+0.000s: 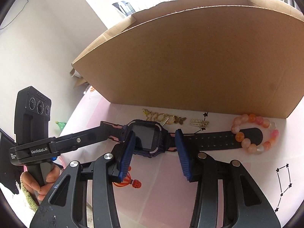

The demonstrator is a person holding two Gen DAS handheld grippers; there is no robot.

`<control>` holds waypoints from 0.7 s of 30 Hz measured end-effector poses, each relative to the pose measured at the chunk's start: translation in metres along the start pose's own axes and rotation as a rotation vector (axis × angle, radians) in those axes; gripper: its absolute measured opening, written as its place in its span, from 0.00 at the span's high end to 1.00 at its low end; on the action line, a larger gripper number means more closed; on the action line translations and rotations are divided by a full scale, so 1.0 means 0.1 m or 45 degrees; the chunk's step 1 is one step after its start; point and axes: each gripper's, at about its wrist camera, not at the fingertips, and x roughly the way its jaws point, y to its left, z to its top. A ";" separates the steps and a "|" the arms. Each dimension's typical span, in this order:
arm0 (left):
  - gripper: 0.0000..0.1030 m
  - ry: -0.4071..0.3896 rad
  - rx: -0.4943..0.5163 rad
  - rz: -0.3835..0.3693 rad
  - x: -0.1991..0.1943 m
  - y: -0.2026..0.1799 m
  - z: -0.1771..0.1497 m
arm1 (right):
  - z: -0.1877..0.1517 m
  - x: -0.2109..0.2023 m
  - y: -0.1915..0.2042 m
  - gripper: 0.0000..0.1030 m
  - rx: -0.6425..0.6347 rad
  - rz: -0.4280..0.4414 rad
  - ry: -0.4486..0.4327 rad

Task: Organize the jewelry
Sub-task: 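Move the right tool to the black smartwatch and close on its face, then carry the smartwatch with the right tool into the box and release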

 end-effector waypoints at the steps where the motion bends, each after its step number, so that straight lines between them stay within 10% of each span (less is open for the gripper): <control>1: 0.62 0.000 0.010 0.008 0.02 -0.02 0.00 | 0.00 0.01 0.00 0.58 0.000 0.002 -0.001; 10: 0.88 0.002 0.202 0.169 0.04 -0.25 -0.07 | -0.05 0.13 0.06 0.59 0.017 0.030 -0.008; 21: 0.88 0.009 0.207 0.230 -0.26 -0.02 -0.21 | -0.18 -0.17 -0.20 0.75 0.070 -0.161 -0.041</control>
